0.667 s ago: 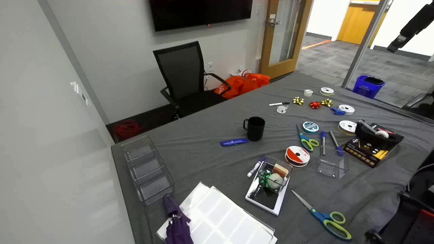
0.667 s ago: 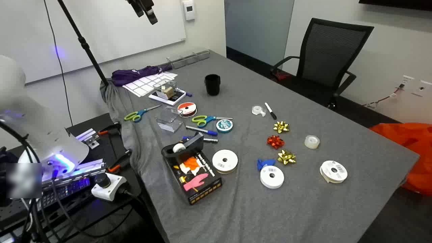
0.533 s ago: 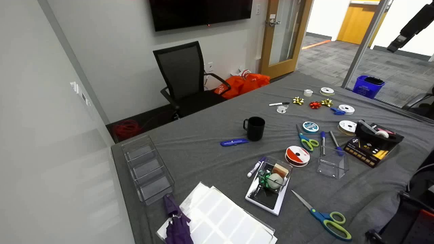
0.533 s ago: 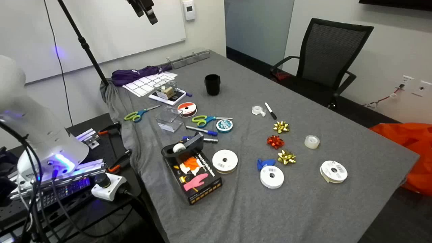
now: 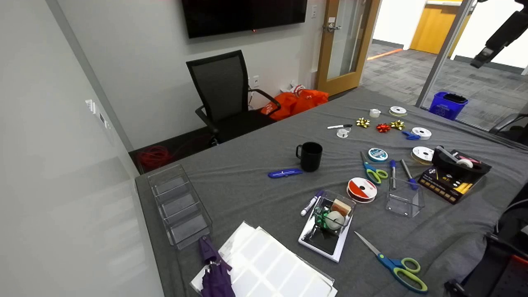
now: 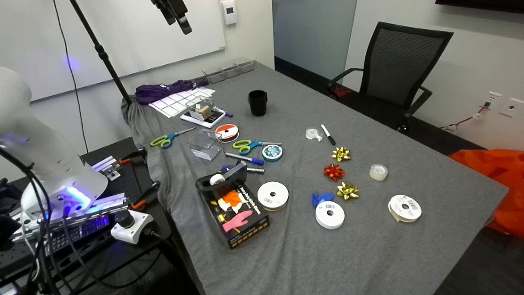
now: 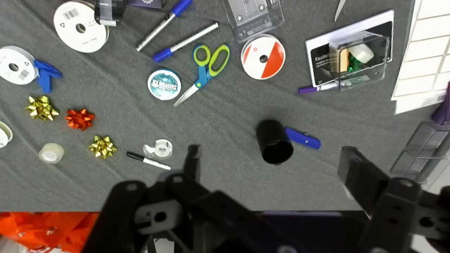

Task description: Move the black object backwards

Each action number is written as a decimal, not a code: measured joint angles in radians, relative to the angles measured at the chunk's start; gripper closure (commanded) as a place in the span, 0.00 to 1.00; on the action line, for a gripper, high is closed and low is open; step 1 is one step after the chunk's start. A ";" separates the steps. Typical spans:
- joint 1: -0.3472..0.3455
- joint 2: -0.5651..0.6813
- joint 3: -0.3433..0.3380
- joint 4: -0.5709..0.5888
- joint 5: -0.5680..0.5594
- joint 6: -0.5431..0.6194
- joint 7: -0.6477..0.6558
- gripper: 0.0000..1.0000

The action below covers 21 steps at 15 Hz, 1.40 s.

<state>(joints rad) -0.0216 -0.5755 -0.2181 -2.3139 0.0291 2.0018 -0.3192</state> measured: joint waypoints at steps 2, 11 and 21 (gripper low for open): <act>-0.025 0.028 -0.010 -0.016 -0.028 0.002 0.007 0.00; -0.126 0.171 -0.104 -0.157 -0.109 0.215 -0.024 0.00; -0.165 0.258 -0.161 -0.209 -0.126 0.374 -0.139 0.00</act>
<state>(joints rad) -0.1869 -0.3180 -0.3788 -2.5232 -0.0973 2.3759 -0.4586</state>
